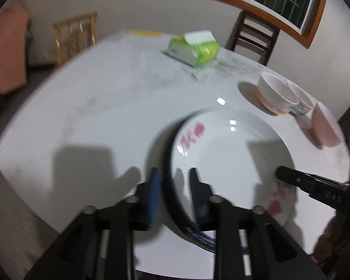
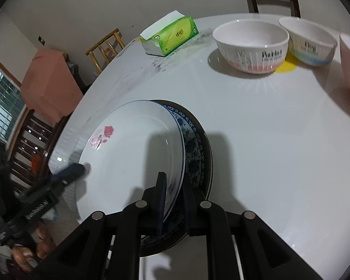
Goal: Organize plates and bowls
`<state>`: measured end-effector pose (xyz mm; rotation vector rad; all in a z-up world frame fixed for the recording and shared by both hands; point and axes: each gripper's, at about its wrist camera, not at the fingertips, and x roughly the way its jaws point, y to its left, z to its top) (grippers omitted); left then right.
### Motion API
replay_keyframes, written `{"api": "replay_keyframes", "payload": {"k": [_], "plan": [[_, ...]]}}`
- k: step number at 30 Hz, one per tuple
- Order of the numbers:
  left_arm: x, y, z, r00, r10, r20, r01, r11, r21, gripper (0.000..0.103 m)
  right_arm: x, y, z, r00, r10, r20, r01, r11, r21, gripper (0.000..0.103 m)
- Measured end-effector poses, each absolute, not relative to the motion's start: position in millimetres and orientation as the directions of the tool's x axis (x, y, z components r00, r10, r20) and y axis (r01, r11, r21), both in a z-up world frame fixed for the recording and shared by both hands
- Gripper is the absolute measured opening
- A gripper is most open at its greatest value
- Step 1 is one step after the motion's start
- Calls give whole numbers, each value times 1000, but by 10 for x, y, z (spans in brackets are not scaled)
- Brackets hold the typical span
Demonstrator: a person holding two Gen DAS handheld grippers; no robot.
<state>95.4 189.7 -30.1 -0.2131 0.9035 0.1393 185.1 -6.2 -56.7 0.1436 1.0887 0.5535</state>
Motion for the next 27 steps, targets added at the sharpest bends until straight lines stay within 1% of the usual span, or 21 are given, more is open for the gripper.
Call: {"api": "replay_keyframes", "payload": {"k": [1, 4, 8, 11, 13, 14, 16, 20, 24, 27], "plan": [[936, 1895, -271, 626, 50, -778, -213, 971, -109, 38, 1837, -34, -554, 358, 474, -804, -365, 864, 347, 13], [916, 1900, -223, 644, 64, -763, -215, 971, -100, 38, 1814, 25, -532, 388, 437, -812, -388, 876, 286, 13], [923, 1901, -234, 637, 57, -769, -211, 972, -103, 38, 1787, 70, -510, 422, 397, -815, -407, 886, 221, 14], [916, 1905, -230, 638, 61, -767, -214, 972, -100, 39, 1740, 137, -472, 477, 332, -814, -424, 898, 118, 16], [911, 1901, -231, 641, 66, -765, -216, 972, -98, 39, 1699, 166, -439, 520, 298, -801, -430, 901, 57, 22], [910, 1901, -233, 642, 68, -764, -216, 972, -95, 41, 1680, 180, -415, 542, 281, -792, -432, 901, 24, 29], [916, 1901, -245, 642, 68, -764, -216, 972, -95, 42, 1654, 190, -380, 566, 272, -778, -435, 900, -2, 34], [919, 1902, -256, 639, 70, -766, -217, 972, -92, 43, 1663, 101, -331, 573, 301, -762, -414, 909, 48, 35], [920, 1901, -259, 642, 79, -763, -216, 973, -81, 43, 1660, -79, -273, 569, 357, -741, -383, 912, 145, 35], [917, 1888, -263, 643, 86, -761, -216, 974, -72, 47, 1637, -233, -270, 563, 377, -735, -359, 913, 193, 35]]}}
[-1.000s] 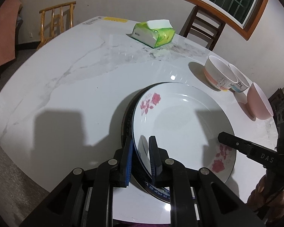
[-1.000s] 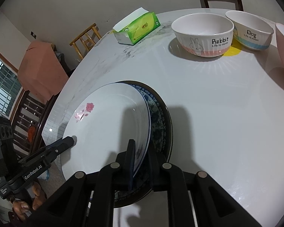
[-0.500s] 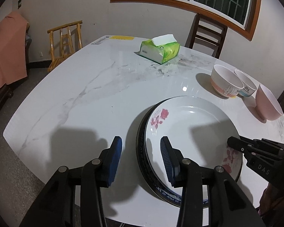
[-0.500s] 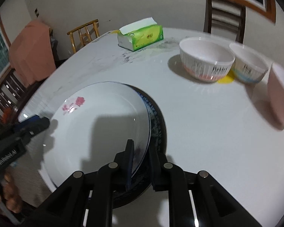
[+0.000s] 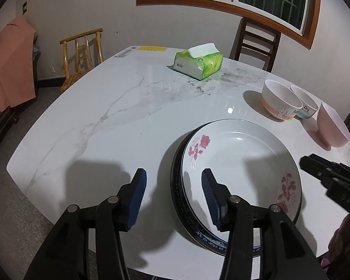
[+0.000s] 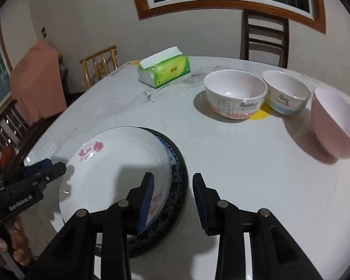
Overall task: Organize plates and bowls
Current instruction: 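Open both tools and release the white plate on the stack, then move both tools toward the pink bowl and white bowls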
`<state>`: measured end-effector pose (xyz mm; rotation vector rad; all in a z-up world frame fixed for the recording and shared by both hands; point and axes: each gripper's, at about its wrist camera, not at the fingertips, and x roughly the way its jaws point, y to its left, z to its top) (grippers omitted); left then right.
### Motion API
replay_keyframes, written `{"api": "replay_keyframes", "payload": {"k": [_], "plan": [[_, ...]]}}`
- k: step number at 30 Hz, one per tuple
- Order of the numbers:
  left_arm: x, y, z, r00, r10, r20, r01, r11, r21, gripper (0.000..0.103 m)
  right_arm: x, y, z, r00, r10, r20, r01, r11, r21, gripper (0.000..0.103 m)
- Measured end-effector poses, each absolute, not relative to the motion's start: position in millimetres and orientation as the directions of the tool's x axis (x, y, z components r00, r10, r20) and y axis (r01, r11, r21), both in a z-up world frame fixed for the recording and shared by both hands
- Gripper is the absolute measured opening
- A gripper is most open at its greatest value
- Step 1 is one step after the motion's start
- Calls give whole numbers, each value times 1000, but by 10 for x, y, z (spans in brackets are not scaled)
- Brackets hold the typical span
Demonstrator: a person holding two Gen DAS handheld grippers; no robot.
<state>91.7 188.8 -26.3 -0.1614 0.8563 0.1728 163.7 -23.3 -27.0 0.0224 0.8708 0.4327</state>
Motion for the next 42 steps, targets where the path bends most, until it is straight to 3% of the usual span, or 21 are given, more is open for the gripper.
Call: {"api": "replay_keyframes", "payload": {"k": [6, 13, 26, 27, 29, 34, 38, 40, 42], "plan": [[896, 1809, -239, 645, 95, -758, -205, 977, -52, 51, 1528, -646, -379, 552, 360, -752, -281, 930, 239, 36], [831, 1607, -142, 662, 81, -746, -171, 984, -45, 64, 1420, -1355, -553, 560, 286, -778, -124, 957, 263, 36], [903, 750, 20, 676, 6, -737, -15, 1000, -6, 87, 1310, -2070, -621, 523, 128, -843, 27, 986, 167, 46], [908, 664, 55, 685, -7, -729, 7, 1000, -3, 88, 1295, -2085, -600, 528, 133, -838, 21, 985, 170, 46], [928, 484, 135, 697, -42, -716, 56, 998, -5, 101, 1238, -2122, -518, 568, 165, -806, -11, 981, 193, 46], [964, 77, 320, 712, -84, -697, 104, 994, -13, 102, 1060, -2433, -303, 723, 246, -646, -56, 952, 300, 46], [985, -222, 380, 728, -156, -668, 195, 981, -18, 102, 1143, -2745, -326, 719, 313, -621, -35, 908, 417, 46], [1017, -351, 387, 715, -256, -651, 295, 954, -52, 102, 1224, -2875, -330, 698, 310, -645, -13, 907, 422, 46], [1106, -413, 382, 688, -390, -612, 373, 913, -163, 102, 1241, -2953, -276, 705, 282, -651, -9, 921, 389, 46]]}}
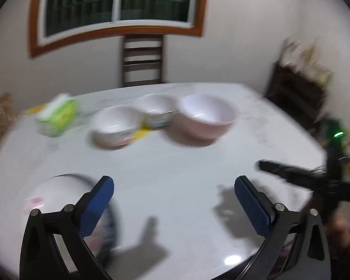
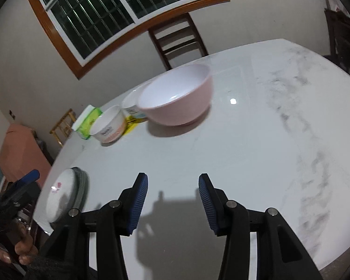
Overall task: Organize plates and bowls
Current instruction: 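Move both tools toward the pink bowl and white bowls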
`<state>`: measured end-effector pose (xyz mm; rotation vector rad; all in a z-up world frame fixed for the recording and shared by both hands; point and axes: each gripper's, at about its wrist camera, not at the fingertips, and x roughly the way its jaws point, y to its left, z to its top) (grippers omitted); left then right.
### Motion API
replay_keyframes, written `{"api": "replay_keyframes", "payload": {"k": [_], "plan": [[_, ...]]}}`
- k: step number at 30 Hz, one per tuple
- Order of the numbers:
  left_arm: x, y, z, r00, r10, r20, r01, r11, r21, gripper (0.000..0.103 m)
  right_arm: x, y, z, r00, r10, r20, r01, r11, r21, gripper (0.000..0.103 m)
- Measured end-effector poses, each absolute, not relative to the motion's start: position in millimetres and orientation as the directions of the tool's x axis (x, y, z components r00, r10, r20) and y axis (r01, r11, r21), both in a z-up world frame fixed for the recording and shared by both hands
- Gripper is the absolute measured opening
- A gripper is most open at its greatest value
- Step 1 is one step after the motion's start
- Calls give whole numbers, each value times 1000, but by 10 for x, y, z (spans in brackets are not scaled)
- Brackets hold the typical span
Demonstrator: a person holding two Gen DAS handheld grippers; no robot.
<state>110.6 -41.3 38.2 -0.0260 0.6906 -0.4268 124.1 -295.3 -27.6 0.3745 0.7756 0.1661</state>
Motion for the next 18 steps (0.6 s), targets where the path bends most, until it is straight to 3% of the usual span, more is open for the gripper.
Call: {"api": "replay_keyframes", "payload": {"k": [2, 4, 9, 18], "plan": [[1274, -422, 356, 660, -466, -590, 366, 885, -289, 102, 1300, -3020, -204, 696, 271, -665, -16, 932, 362, 46], [1496, -534, 330, 582, -504, -638, 366, 863, -348, 101, 1372, -3119, -128, 688, 291, -664, -23, 924, 382, 46], [2138, -778, 332, 536, -448, -716, 292, 894, -341, 101, 1747, -3407, 42, 670, 378, -639, -26, 873, 488, 46], [3090, -996, 74, 404, -494, -770, 171, 867, -468, 101, 2653, -3647, 138, 624, 343, -702, 32, 887, 461, 46]]}}
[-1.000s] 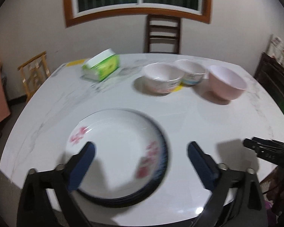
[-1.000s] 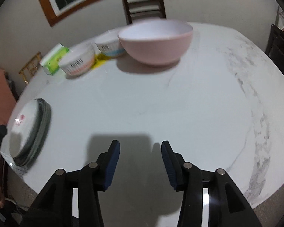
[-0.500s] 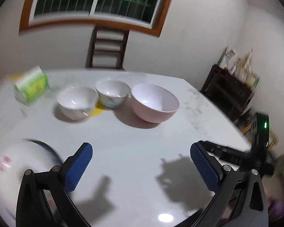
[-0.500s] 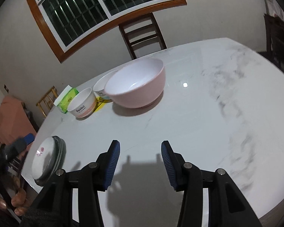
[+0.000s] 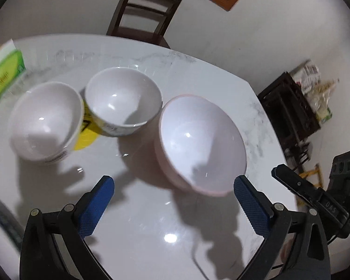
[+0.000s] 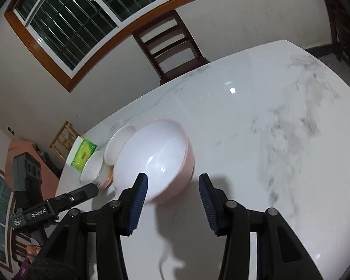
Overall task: Organize plates and bowls
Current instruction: 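Move both tools toward the pink bowl and white bowls, then close the left tool on the rim of the pink bowl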
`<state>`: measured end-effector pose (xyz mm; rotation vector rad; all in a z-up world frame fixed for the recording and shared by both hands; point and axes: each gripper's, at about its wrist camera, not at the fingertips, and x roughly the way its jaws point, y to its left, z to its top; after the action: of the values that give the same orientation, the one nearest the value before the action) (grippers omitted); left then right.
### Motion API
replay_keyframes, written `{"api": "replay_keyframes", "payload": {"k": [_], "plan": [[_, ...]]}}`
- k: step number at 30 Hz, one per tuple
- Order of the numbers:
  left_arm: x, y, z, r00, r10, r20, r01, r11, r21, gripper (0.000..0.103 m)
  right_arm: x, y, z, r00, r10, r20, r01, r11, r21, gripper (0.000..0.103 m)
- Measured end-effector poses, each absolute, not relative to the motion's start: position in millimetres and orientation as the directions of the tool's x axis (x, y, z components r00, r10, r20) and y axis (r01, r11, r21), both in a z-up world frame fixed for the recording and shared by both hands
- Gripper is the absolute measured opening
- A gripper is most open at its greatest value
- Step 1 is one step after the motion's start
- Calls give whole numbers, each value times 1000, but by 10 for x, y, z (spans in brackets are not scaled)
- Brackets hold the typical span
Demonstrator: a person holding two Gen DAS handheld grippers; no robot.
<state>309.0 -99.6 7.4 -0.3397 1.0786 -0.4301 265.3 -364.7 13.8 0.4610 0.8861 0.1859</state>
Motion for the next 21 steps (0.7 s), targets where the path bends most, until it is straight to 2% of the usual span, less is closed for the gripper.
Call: {"api": "replay_keyframes", "payload": {"k": [5, 11, 16, 18, 19, 20, 21], "plan": [[3312, -1025, -73, 380, -491, -784, 119, 867, -485, 101, 3084, -3653, -14, 564, 322, -760, 54, 904, 424, 46], [3357, -1196, -112, 368, -449, -814, 152, 893, -424, 101, 3367, -3650, -194, 525, 317, -790, 84, 904, 419, 46], [3368, -1272, -217, 356, -440, -824, 134, 897, -421, 99, 3529, -3582, -376, 471, 306, -827, 108, 911, 398, 46], [3362, -1294, -254, 361, -417, -834, 126, 908, -399, 88, 3569, -3528, -437, 458, 307, -834, 106, 913, 394, 45], [3374, -1308, -287, 349, -405, -845, 125, 914, -386, 76, 3580, -3485, -464, 451, 305, -839, 99, 917, 386, 41], [3398, -1332, -332, 328, -396, -858, 125, 918, -376, 49, 3586, -3461, -488, 443, 316, -839, 93, 915, 393, 27], [3414, -1370, -393, 304, -394, -867, 127, 919, -373, 29, 3590, -3451, -500, 437, 340, -833, 87, 906, 415, 17]]}}
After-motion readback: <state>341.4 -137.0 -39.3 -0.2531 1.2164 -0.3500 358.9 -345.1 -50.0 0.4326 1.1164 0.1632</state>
